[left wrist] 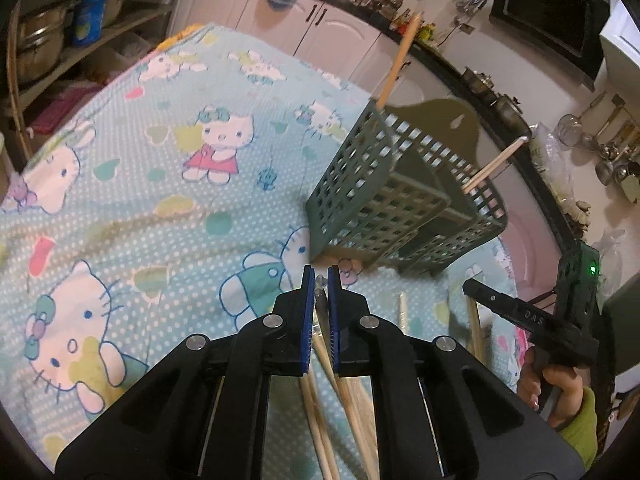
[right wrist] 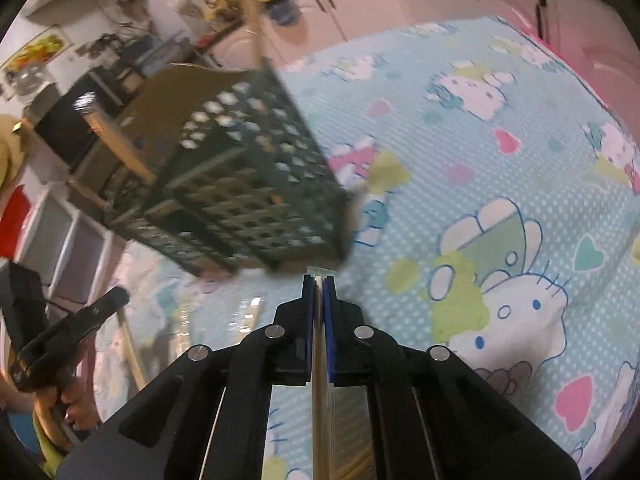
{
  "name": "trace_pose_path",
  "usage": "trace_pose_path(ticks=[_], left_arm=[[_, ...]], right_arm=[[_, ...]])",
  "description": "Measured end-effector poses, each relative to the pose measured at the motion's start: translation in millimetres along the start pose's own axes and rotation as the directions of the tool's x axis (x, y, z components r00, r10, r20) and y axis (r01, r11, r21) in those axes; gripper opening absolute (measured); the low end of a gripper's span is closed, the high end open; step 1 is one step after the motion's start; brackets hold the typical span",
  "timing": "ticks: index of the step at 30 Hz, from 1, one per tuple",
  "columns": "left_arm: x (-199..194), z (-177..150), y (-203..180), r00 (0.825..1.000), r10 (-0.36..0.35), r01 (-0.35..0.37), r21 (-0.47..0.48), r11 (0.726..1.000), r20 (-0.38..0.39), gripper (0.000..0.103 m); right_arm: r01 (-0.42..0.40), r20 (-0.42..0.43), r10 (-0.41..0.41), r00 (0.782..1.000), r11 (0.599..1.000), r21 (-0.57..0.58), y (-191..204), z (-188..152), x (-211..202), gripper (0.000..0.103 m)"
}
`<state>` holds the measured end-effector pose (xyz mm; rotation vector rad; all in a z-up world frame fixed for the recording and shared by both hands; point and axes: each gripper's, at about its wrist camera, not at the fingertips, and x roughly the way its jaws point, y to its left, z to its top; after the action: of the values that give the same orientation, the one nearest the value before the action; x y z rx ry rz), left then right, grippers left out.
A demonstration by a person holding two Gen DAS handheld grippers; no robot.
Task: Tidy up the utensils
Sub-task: 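Close the left tool on a chopstick while the right tool grasps another, then lift both held chopsticks and carry them above the green caddy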
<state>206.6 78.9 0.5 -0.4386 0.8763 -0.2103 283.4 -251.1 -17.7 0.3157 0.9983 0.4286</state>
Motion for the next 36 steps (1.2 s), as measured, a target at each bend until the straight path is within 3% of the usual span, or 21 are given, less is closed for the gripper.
trace_pose_path(ticks=[10, 18, 23, 36], left_arm=[[-29, 10, -32, 0.997, -0.041, 0.036, 0.07, 0.997, 0.072, 0.002], [-54, 26, -57, 0.989, -0.08, 0.066, 0.115, 0.991, 0.124, 0.002], [-69, 41, -71, 0.982, -0.103, 0.08, 0.142, 0.987, 0.159, 0.002], [-88, 77, -94, 0.967, -0.151, 0.113, 0.188, 0.976, 0.203, 0.002]], right_arm=[[-0.037, 0.12, 0.049, 0.992, 0.994, -0.107, 31, -9, -52, 0.005], [-0.043, 0.22, 0.092, 0.971, 0.975, -0.217, 60, -8, -83, 0.005], [-0.032, 0.3, 0.118, 0.947, 0.96, -0.277, 78, 3, -100, 0.005], [0.044, 0.519, 0.127, 0.845, 0.952, -0.304, 108, 63, -110, 0.005]])
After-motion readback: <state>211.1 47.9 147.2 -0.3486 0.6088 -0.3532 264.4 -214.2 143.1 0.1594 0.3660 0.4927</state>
